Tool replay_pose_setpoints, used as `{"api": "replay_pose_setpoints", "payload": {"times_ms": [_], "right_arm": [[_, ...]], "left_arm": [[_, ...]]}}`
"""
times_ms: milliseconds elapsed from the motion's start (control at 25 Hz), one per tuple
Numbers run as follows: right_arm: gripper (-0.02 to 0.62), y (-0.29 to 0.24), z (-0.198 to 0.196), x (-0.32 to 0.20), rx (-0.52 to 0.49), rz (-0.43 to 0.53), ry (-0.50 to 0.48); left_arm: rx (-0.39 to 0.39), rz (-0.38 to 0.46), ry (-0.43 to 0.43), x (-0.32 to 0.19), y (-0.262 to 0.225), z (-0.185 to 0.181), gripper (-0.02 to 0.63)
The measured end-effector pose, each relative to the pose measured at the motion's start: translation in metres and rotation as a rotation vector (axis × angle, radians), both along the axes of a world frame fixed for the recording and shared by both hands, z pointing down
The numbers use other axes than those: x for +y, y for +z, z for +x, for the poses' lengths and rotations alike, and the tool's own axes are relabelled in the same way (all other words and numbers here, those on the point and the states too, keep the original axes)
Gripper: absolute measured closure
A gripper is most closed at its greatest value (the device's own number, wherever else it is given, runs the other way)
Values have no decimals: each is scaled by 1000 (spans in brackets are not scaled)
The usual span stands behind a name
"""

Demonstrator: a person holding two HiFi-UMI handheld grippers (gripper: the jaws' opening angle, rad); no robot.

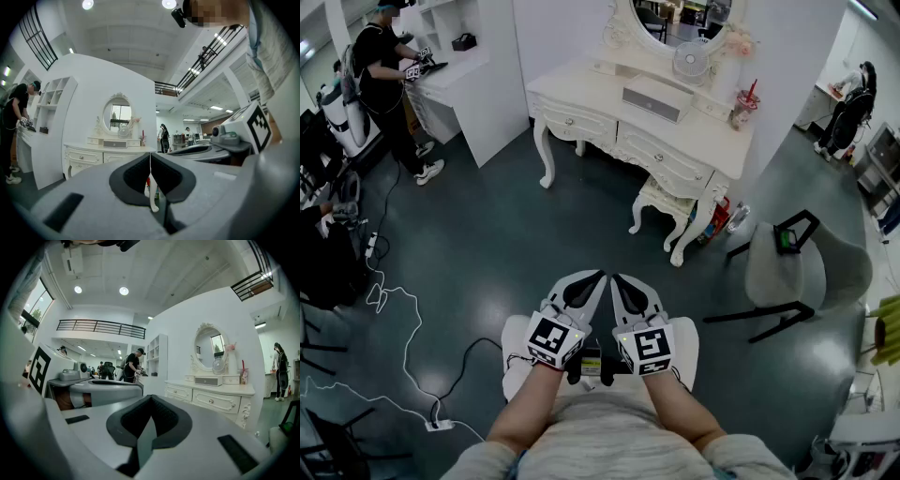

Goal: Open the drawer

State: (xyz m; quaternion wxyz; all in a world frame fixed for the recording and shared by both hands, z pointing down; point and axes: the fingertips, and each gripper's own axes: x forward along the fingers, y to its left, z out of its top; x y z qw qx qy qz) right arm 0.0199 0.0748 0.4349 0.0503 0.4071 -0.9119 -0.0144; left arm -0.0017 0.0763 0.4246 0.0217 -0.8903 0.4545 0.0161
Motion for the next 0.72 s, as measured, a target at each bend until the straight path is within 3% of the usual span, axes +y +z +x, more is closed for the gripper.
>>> {"api": "replay_pose_setpoints", "payload": {"times_ms": [440,720], "right_arm": [[588,2,2,0,-4,-11,2],[586,-1,4,-7,-74,-12,2]], "left_arm": [[0,-2,-9,0,1,0,591],[-6,-7,-23,-3,4,-4,591]]}}
